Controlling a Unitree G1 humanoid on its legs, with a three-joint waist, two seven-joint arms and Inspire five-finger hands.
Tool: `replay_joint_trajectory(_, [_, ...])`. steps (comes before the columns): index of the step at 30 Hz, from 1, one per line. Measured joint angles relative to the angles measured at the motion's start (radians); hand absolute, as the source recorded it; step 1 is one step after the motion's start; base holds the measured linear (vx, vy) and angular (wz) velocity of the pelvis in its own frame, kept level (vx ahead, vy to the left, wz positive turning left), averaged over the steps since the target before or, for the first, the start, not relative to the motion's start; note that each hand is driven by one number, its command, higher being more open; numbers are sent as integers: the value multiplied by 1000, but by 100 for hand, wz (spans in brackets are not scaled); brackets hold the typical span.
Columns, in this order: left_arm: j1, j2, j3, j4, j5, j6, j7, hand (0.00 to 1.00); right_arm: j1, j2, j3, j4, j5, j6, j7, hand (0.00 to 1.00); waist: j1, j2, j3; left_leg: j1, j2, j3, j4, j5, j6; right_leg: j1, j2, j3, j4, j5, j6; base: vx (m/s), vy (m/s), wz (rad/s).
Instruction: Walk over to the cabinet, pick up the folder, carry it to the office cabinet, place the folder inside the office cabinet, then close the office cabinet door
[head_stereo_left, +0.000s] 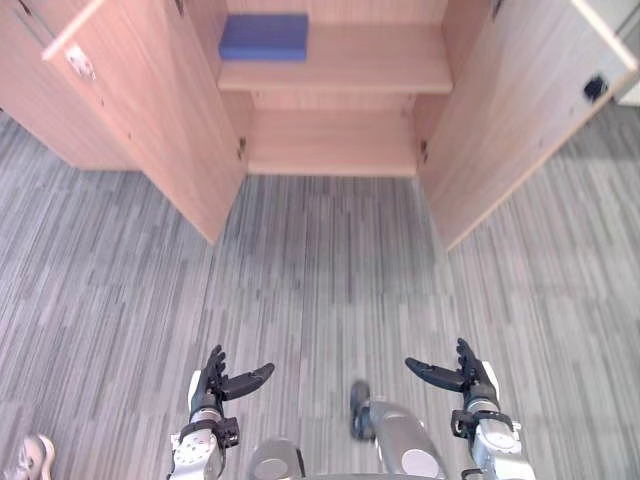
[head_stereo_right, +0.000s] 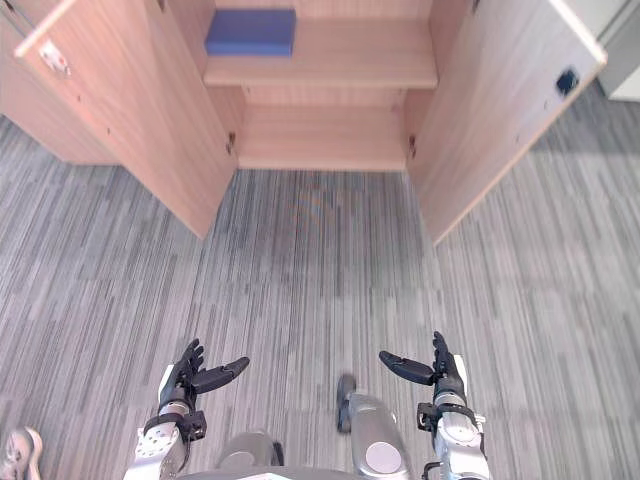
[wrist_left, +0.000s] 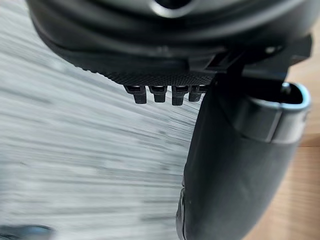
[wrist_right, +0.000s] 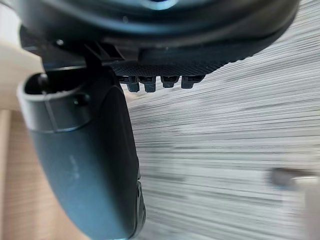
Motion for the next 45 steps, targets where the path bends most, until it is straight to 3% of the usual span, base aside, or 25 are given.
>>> replay_joint_trajectory(3, [0, 0, -9, -3, 0, 1, -2, 100, -38, -11, -2, 24, 25, -9, -2, 100, 27, -4, 1, -141, -59, 2, -362, -3, -2, 105, -16, 49, -95, -26, 32, 633, 36, -48])
replay_joint_trajectory(4, [5, -4, -8, 4, 0, 2, -1, 100, -50, -10, -14, 50, 26, -9, -5, 100, 38, -1, 0, -150, -93, -38, -606, 61, -20, 151, -28, 74, -119, -45, 49, 584, 139, -70])
replay_joint_trajectory(5, [14, -7, -8, 11, 1, 3, 1, 100, -50, -12, -14, 78, 28, -8, -12, 100, 53, 0, -4, -137, -111, -65, -740, 209, -19, 196, -36, 104, -134, -76, 71, 598, 175, -75])
replay_joint_trajectory(6, [19, -9, -6, 14, 1, 4, 3, 100, -47, -12, -13, 89, 28, -4, -11, 100, 60, 0, -9, -128, -119, -72, -734, 266, 3, 208, -44, 119, -128, -89, 76, 621, 226, -53])
replay_joint_trajectory(8, [2, -21, 8, 22, 1, 3, 4, 100, -38, -6, -15, 111, 27, 5, -9, 100, 49, -24, -28, -131, -166, -62, -669, 205, 95, 141, -105, 143, 58, -128, 103, 653, 258, -8])
replay_joint_trajectory(10, [3, -22, 8, 36, 2, 4, 3, 100, -34, -3, -15, 135, 21, 12, -8, 100, 39, -37, -25, -73, -191, -38, -635, 131, 113, 71, -136, 165, 316, -126, 151, 636, 233, -7])
replay_joint_trajectory(11, [10, -19, 7, 56, 2, 10, 3, 100, -31, 2, -11, 148, 17, 17, -5, 100, 24, -44, -24, 30, -220, -32, -646, 77, 136, -23, -183, 162, 636, -55, 253, 725, 220, -5])
replay_joint_trajectory(12, [15, -18, 7, 57, 3, 13, 4, 100, -30, 5, -10, 155, 13, 18, -3, 100, 15, -44, -24, 77, -228, -35, -654, 60, 141, -57, -197, 151, 747, -61, 242, 683, 160, 3])
replay_joint_trajectory(13, [22, -14, 4, 57, 3, 12, 7, 100, -27, 11, -3, 163, 13, 19, 1, 100, 0, -39, -26, 172, -232, -44, -699, 43, 143, -105, -212, 106, 855, -95, 183, 642, 99, 3])
replay_joint_trajectory(14, [22, -3, 0, 56, 3, 9, 13, 100, -25, 13, 21, 163, 13, 19, 3, 100, -2, -33, -28, 260, -223, -48, -763, 42, 143, -148, -212, 47, 829, -130, 148, 509, 41, 0])
replay_joint_trajectory(16, [8, 17, -1, 56, 2, 3, 13, 100, -30, 19, 47, 163, 13, 18, 12, 100, -4, -31, -29, 335, -194, -50, -817, 41, 140, -216, -193, -30, 687, -164, 118, 382, -24, 4])
replay_joint_trajectory(18, [-11, 20, 0, 58, 2, 2, 12, 100, -40, 20, 48, 163, 13, 16, 14, 100, -8, -28, -29, 375, -163, -55, -836, 37, 133, -291, -159, -54, 447, -148, 127, 550, -123, 25])
replay_joint_trajectory(20, [-9, 24, 1, 59, 2, 2, 12, 100, -35, 18, 48, 163, 13, 16, 14, 100, -19, -33, -32, 409, -146, -74, -842, 10, 85, -303, -125, -40, 235, -57, 130, 503, -170, 41])
replay_joint_trajectory(21, [0, 29, -2, 70, 2, 4, 12, 100, -7, 19, 48, 165, 12, 17, 13, 100, -25, -55, -45, 455, -158, -92, -839, -42, 4, -294, -109, 22, 92, 199, 101, 537, -208, 39])
replay_joint_trajectory(23, [-8, -5, -2, 118, 6, 14, 9, 100, -6, -4, 42, 186, 12, 25, 12, 100, -22, -7, -64, 450, -109, -110, -783, -52, -25, -304, -83, 13, 184, 124, 67, 556, -214, 24])
replay_joint_trajectory(24, [-5, -21, -1, 116, 20, 14, 3, 100, 5, -4, 36, 178, 12, 27, 13, 100, -25, 0, -60, 399, -86, -125, -610, -37, -50, -273, -80, -2, 212, 61, 60, 561, -248, 23])
replay_joint_trajectory(27, [3, -43, -1, 87, 22, 15, 0, 100, 36, 6, 36, 146, 12, 32, 12, 100, -15, 4, -57, 243, -11, -126, -221, -11, -98, -173, -59, -21, 180, 21, 39, 379, -183, 14])
replay_joint_trajectory(28, [11, -48, -12, 64, 22, 13, -2, 100, 55, 18, 34, 118, 13, 29, 10, 100, 3, 0, -58, 176, 21, -93, -141, -27, -78, -105, -47, -21, 140, 14, 29, 328, -138, -21])
replay_joint_trajectory(30, [11, -54, -22, 50, 22, 13, -3, 100, 42, 21, 23, 112, 14, 26, 10, 100, 5, -4, -60, 137, 21, -63, -233, -35, -61, -62, -50, -11, 99, 14, 29, 257, -67, -22])
replay_joint_trajectory(32, [9, -55, -32, 23, 21, 11, -4, 100, 25, 21, 6, 110, 14, 22, 9, 100, 7, 1, -63, 120, -8, -78, -495, -27, -53, -31, -55, 11, 73, 12, 41, 236, 28, -28])
replay_joint_trajectory(33, [8, -55, -32, 19, 21, 11, -4, 100, 23, 20, 2, 111, 14, 22, 9, 100, 7, 4, -65, 126, -18, -87, -576, -4, -54, -29, -55, 19, 71, 11, 49, 251, 122, -33])
replay_joint_trajectory(34, [10, -60, -32, 3, 17, 11, -4, 100, 28, 14, -15, 113, 14, 22, 9, 100, 4, 27, -77, 140, -32, -104, -743, 147, -39, -30, -43, 33, 68, 2, 68, 199, 139, -31])
replay_joint_trajectory(37, [24, -49, -30, -45, 9, 14, -1, 100, 59, 19, -30, 139, 14, 27, 8, 100, 4, 0, -97, 189, -83, -99, -820, 176, -7, -11, -89, 47, 57, -14, 104, 201, 164, -2])
replay_joint_trajectory(41, [52, -17, -25, -218, 11, 12, 4, 100, 91, 20, -40, 168, 14, 29, 10, 100, 4, 0, -110, 216, -136, -104, -883, 190, 15, 13, -127, 39, 14, -12, 136, 114, 99, 14])
replay_joint_trajectory(45, [74, -12, 15, -391, 20, 0, 27, 100, 89, 21, -48, 167, 14, 27, 10, 100, 6, 0, -113, 242, -150, -113, -913, 195, 23, 47, -135, 29, -18, -7, 143, 58, 29, 10])
